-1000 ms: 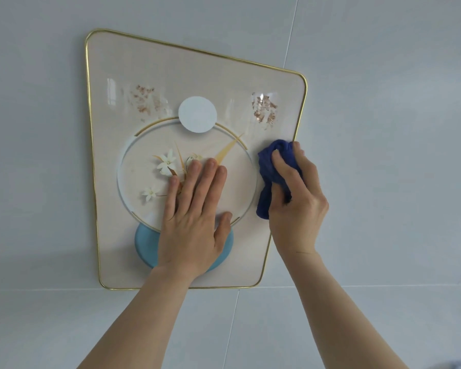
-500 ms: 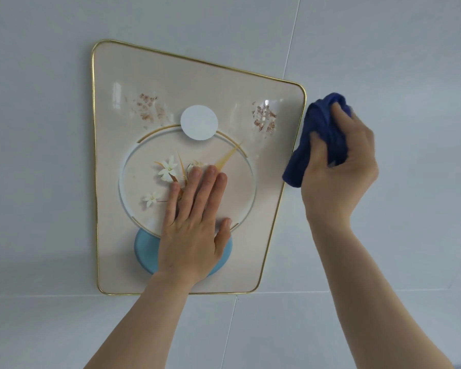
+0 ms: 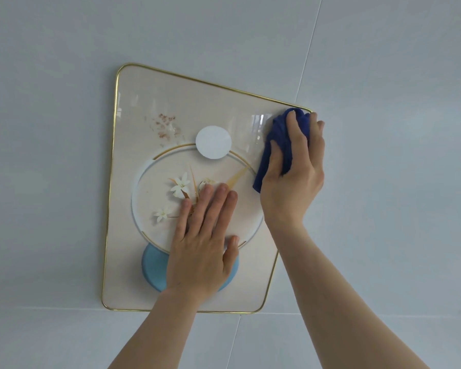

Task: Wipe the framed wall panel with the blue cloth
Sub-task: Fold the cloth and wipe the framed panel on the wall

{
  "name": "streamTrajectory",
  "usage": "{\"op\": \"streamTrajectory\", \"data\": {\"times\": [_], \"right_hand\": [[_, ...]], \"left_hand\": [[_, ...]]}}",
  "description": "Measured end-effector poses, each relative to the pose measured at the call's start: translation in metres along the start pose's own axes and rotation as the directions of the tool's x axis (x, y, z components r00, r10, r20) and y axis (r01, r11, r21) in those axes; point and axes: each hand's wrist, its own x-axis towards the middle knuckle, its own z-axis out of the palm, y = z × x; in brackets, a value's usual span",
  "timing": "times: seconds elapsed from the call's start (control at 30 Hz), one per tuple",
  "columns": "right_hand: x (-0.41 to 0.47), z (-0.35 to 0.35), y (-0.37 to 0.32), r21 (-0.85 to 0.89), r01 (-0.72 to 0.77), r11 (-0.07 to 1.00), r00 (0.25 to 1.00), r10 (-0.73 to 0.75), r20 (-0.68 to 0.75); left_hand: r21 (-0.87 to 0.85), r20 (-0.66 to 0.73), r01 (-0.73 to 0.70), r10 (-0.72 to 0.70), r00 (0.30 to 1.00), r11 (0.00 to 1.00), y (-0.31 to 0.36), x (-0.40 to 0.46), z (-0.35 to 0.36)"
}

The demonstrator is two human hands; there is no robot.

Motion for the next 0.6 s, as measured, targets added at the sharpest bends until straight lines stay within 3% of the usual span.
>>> {"op": "streamTrajectory", "data": {"times": [0.27,0.43,0.6], "right_hand": [[0.004,0.018,-0.016,-0.075,0.266,0.961,0.957,-0.254,0.141],[0.006,0.002,0.022,-0.107,0.54,0.835,0.825,-0.499,0.266],[-0.005,-0.02,0.043,-0.152,0.657,0.738,0.737,-0.588,0.333]], "left_hand": [[-0.008,0.014,0.015,-0.015,1.0,1.0,-0.001,-0.001,-0.004],[0.005,0.012,0.016,-0.017,1.0,1.0,0.0,-0.001,-0.001],[0.004,0.006,0.012,-0.012,1.0,1.0,0.0,-0.001,-0.002]]}}
